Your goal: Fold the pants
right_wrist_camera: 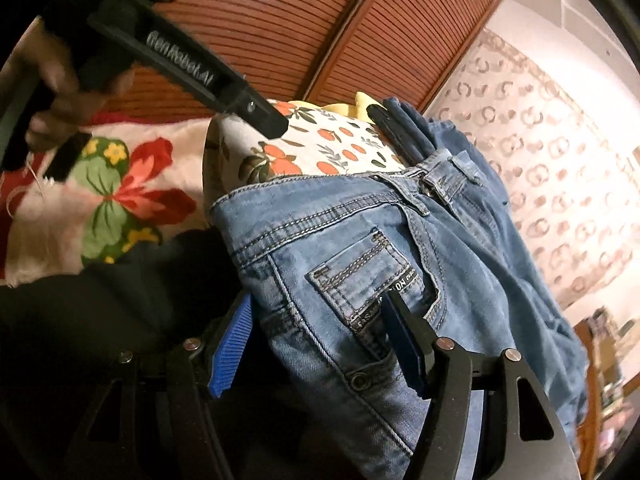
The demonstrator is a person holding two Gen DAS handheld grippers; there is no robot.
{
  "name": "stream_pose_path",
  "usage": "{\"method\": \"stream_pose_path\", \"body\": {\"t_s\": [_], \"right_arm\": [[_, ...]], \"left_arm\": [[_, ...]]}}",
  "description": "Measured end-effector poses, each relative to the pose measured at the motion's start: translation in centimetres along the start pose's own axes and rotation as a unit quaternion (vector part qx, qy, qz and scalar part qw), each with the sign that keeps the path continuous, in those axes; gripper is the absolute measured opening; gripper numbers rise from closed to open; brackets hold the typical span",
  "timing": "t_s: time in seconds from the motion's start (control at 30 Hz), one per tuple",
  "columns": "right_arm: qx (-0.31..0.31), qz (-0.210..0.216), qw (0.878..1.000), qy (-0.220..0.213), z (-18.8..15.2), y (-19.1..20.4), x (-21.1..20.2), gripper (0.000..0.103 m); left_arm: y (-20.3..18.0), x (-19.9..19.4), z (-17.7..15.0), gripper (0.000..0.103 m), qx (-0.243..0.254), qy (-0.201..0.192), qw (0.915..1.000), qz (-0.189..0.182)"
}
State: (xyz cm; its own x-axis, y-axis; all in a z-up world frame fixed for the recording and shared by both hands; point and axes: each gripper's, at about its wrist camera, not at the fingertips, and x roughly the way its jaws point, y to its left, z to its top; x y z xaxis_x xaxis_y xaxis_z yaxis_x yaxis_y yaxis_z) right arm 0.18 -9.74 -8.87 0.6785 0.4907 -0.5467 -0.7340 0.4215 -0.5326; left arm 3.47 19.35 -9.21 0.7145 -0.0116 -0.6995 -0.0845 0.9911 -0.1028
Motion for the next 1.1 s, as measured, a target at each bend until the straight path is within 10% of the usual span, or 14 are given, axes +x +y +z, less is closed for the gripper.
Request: {"method": "stream_pose_path", "body": {"t_s": [0.2, 0.47, 1.1], "right_arm": [[-0.027, -0.028, 0.999, 0.003, 0.1, 1.3, 0.7, 0.067], [0.041, 0.011, 0.999, -0.023, 0.3, -1.5, -1.5, 0.017], [0.156, 0.096, 0.982, -0.049, 1.9, -11.0, -2.4, 0.009]], "left_arm": [[0.3, 0.0, -0.3, 0.063, -0.008, 0.003, 1.0, -0.003], [-0.6, -0.6, -0.4, 0.063, -0.002, -0.016, 0.9997, -0.017], [-6.5, -4.5, 1.9, 0.076, 0.097, -0.095, 0.9879, -0.076]]}}
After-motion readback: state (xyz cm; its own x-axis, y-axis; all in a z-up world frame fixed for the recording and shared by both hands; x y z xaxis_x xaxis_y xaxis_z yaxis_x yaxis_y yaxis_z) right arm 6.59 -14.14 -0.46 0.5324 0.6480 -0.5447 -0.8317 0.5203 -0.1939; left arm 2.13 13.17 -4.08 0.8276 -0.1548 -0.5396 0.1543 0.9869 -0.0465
